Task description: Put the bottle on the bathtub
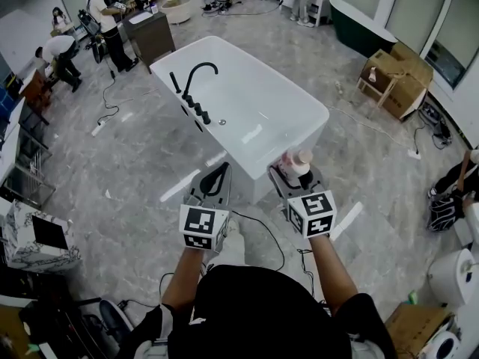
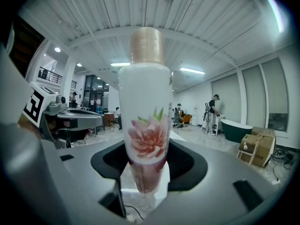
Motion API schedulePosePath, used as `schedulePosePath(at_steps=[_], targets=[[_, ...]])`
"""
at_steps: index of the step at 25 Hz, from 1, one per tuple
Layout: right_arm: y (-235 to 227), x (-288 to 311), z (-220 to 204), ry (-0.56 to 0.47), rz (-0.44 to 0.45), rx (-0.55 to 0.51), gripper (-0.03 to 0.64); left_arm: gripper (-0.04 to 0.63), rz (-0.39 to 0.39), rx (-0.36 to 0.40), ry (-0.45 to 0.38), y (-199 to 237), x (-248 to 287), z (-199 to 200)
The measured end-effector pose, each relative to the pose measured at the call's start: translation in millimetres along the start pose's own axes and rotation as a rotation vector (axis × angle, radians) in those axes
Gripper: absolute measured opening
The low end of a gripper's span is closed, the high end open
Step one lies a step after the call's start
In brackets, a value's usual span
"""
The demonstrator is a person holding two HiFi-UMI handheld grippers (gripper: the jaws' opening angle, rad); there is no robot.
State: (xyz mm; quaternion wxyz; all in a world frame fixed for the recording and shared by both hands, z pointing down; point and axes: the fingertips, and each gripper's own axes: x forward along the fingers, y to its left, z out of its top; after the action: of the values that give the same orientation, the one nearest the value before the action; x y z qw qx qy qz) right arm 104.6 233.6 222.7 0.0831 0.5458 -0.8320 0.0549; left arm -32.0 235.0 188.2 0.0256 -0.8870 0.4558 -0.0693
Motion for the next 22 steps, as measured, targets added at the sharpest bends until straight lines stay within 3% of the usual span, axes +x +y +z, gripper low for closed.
schedulePosePath(at_steps=[22], targets=[[-47, 189, 39, 0.058, -0.026, 0.015, 0.245, 0.012, -0.072, -0.026, 0.007, 142, 160, 11]])
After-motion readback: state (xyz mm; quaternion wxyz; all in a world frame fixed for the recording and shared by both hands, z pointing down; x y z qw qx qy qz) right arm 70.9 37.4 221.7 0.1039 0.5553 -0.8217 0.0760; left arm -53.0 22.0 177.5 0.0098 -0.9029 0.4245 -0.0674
